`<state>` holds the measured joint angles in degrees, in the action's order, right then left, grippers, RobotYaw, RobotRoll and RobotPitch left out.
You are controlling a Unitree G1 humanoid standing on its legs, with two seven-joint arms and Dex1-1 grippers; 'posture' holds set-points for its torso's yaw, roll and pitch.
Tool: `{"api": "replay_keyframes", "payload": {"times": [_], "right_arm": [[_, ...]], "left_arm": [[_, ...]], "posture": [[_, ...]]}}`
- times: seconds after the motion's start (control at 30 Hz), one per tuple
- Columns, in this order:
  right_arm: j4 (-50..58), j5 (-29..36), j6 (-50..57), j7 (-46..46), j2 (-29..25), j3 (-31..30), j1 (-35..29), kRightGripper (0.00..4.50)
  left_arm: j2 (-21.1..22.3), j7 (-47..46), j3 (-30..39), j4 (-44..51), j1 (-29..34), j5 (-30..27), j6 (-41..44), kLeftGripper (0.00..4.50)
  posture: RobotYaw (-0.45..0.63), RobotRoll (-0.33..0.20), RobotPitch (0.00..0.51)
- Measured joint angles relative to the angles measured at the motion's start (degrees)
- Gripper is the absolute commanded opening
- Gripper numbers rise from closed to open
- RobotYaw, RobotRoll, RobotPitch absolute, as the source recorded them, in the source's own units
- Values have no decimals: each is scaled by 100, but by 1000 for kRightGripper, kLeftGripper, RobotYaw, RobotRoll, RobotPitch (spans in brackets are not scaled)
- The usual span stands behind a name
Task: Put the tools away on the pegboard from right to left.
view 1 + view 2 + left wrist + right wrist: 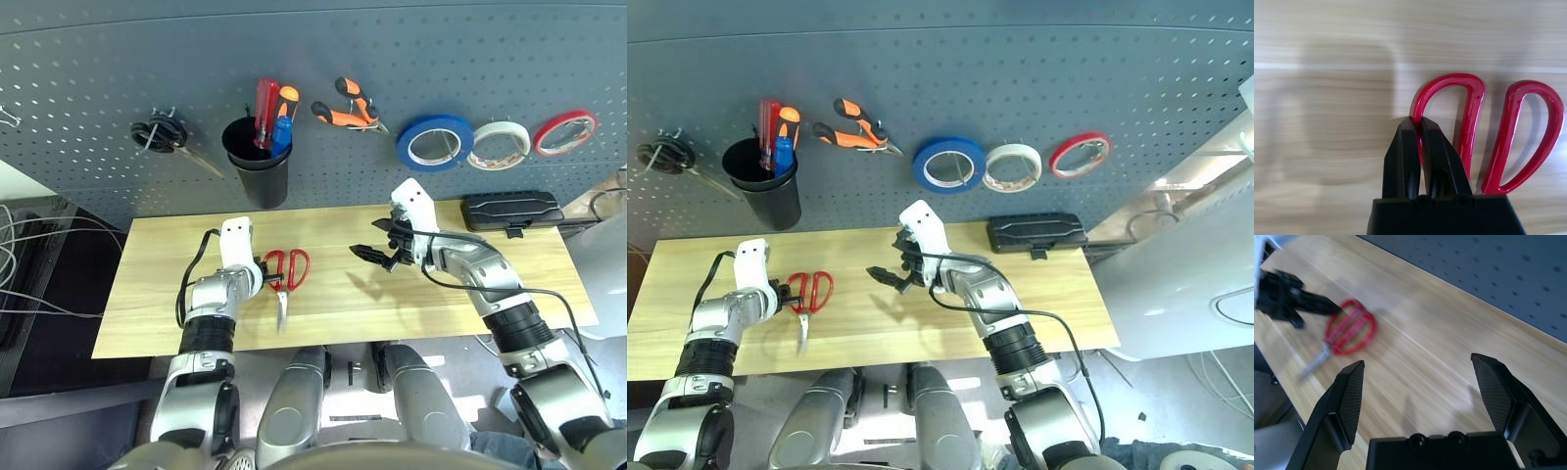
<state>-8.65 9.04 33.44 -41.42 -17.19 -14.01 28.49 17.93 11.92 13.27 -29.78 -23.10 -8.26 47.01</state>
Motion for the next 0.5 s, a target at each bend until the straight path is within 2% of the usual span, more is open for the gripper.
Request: {"api": "replay_keyframes", "payload": {"times": [0.07, 0.17, 0.23, 0.33, 0.5], "right_arm": [[-12, -1, -1, 0, -17, 4, 1, 4500], [4, 2, -24, -29, 4, -4, 13, 4500], [114, 4, -91, -107, -18, -7, 21, 4500], [345, 25, -120, -222, -49, -5, 30, 4500], [802, 180, -289, -484, -58, -7, 83, 4500]], "left_arm": [[-62, -23, 13, 230, 142, -17, -86, 11], [-216, -4, -165, 1184, 578, -84, -6, 11], [-71, 205, -362, 1901, 1051, -68, -349, 11], [329, 477, -422, 2488, 1591, 45, -1417, 11], [370, 742, -276, 3000, 2240, 31, -3268, 11]], "posture": [[-16, 0, 292], [-12, 0, 293], [-3, 0, 292], [6, 0, 291], [12, 0, 290]]}}
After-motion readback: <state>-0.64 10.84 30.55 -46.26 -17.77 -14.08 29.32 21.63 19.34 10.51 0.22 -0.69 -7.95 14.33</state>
